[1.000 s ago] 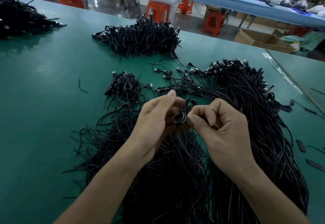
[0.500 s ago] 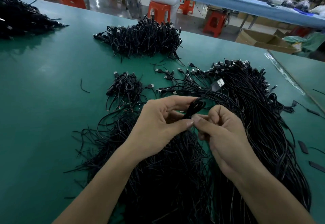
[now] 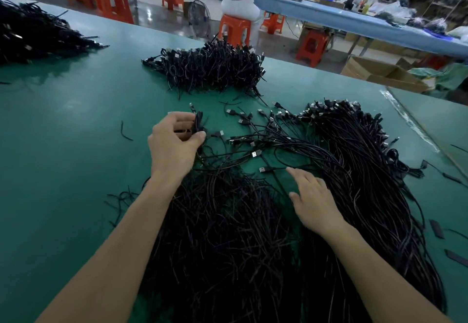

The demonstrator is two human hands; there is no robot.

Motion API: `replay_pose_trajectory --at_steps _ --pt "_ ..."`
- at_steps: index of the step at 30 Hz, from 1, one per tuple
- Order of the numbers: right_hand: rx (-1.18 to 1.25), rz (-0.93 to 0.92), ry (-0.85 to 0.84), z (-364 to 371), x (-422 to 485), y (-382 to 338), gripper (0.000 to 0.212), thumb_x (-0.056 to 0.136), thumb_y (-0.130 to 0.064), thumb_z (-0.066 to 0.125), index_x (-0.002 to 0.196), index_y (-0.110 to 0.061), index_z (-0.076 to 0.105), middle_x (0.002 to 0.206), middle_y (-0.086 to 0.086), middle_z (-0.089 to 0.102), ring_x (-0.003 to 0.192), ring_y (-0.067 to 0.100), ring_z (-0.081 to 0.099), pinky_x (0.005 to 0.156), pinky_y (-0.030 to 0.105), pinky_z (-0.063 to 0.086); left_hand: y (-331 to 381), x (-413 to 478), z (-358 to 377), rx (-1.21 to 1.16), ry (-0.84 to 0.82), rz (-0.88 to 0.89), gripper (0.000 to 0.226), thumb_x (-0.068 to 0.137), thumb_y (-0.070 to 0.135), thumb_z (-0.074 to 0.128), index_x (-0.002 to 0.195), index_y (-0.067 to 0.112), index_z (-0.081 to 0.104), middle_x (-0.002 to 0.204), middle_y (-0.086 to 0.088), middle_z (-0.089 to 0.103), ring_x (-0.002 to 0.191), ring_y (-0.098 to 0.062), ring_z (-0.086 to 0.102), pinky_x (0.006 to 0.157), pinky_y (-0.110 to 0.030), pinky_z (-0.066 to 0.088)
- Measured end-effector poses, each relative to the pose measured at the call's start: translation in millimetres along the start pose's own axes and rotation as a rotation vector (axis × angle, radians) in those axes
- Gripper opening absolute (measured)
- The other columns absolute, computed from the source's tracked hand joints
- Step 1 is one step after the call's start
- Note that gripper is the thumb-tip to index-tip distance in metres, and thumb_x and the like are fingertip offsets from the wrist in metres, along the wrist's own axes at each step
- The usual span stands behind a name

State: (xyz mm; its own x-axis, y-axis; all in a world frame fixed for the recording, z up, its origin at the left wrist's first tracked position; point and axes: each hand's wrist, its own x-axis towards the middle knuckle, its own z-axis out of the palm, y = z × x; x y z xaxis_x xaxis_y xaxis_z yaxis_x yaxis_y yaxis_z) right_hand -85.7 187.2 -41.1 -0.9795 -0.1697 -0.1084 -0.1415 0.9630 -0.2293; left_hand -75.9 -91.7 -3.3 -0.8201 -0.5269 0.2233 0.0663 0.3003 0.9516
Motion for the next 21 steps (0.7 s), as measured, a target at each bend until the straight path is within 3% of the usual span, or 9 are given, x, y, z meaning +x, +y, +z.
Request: replay_pose_trajectory --at_steps 2,5,8,11,13,16,18,21 --pt "-0.054 0.056 -0.005 2 6 -3 0.052 0.105 -0.031 0.043 0.154 -0.02 0.03 0.153 0.005 0.038 0.138 0.03 0.035 0.109 0.042 0.034 -8 11 2 0.138 0.01 0.027 0.032 0.083 0.012 0.08 0.108 0.027 0.067 0.098 0.011 0.067 0.086 -0.003 0.067 0.084 -0.019 0.055" --pt "-0.048 0.077 0.055 4 7 -10 0.033 0.103 -0.036 0.047 0.126 -0.014 0.059 0.124 0.009 0.054 0.116 0.029 0.048 0.097 0.038 0.042 -19 21 6 0.343 -0.057 0.025 0.041 0.088 0.007 0.073 0.128 0.014 0.063 0.119 -0.006 0.065 0.11 -0.02 0.062 0.101 -0.029 0.048" --pt "-0.02 0.09 0.06 3 3 -14 0.012 0.101 -0.018 0.053 0.112 -0.013 0.054 0.105 0.007 0.056 0.091 0.021 0.052 0.074 0.03 0.043 -20 18 9 0.482 -0.152 -0.013 0.049 0.094 0.011 0.068 0.141 0.014 0.055 0.138 -0.015 0.055 0.126 -0.031 0.053 0.11 -0.041 0.042" --pt "0.03 0.19 0.015 1 3 -16 0.017 0.098 -0.003 0.045 0.113 -0.011 0.044 0.083 0.003 0.046 0.069 0.017 0.051 0.051 0.029 0.039 -13 9 13 0.608 -0.143 0.052 0.052 0.096 0.02 0.065 0.145 0.012 0.05 0.152 -0.014 0.042 0.139 -0.033 0.039 0.114 -0.045 0.034" --pt "0.053 0.219 -0.042 -2 6 -15 0.021 0.098 -0.001 0.042 0.118 -0.006 0.044 0.083 0.003 0.044 0.07 0.02 0.053 0.052 0.03 0.041 -7 4 15 0.653 -0.107 0.167 0.051 0.096 0.02 0.063 0.144 0.013 0.051 0.153 -0.012 0.04 0.14 -0.032 0.034 0.113 -0.044 0.034" --pt "0.231 0.231 -0.105 -15 10 -13 0.034 0.099 -0.003 0.039 0.13 -0.005 0.054 0.112 0.013 0.057 0.076 0.02 0.057 0.054 0.025 0.042 3 -6 20 0.592 -0.119 0.331 0.035 0.094 0.014 0.064 0.129 0.015 0.064 0.136 -0.006 0.056 0.128 -0.026 0.046 0.101 -0.027 0.034" --pt "0.368 0.22 -0.099 -27 9 -10 0.033 0.1 -0.005 0.039 0.12 -0.01 0.065 0.115 0.014 0.064 0.077 0.019 0.058 0.059 0.027 0.045 8 -13 27 0.506 -0.207 0.352 0.028 0.093 0.012 0.065 0.121 0.017 0.068 0.124 -0.001 0.063 0.119 -0.019 0.053 0.101 -0.022 0.032" --pt "0.589 0.202 -0.074 -44 2 -13 0.029 0.102 -0.004 0.04 0.1 -0.014 0.067 0.104 0.012 0.064 0.08 0.02 0.059 0.072 0.039 0.053 14 -23 38 0.354 -0.408 0.34 0.035 0.092 0.01 0.068 0.125 0.019 0.065 0.118 0.003 0.066 0.11 -0.01 0.058 0.108 -0.033 0.045"
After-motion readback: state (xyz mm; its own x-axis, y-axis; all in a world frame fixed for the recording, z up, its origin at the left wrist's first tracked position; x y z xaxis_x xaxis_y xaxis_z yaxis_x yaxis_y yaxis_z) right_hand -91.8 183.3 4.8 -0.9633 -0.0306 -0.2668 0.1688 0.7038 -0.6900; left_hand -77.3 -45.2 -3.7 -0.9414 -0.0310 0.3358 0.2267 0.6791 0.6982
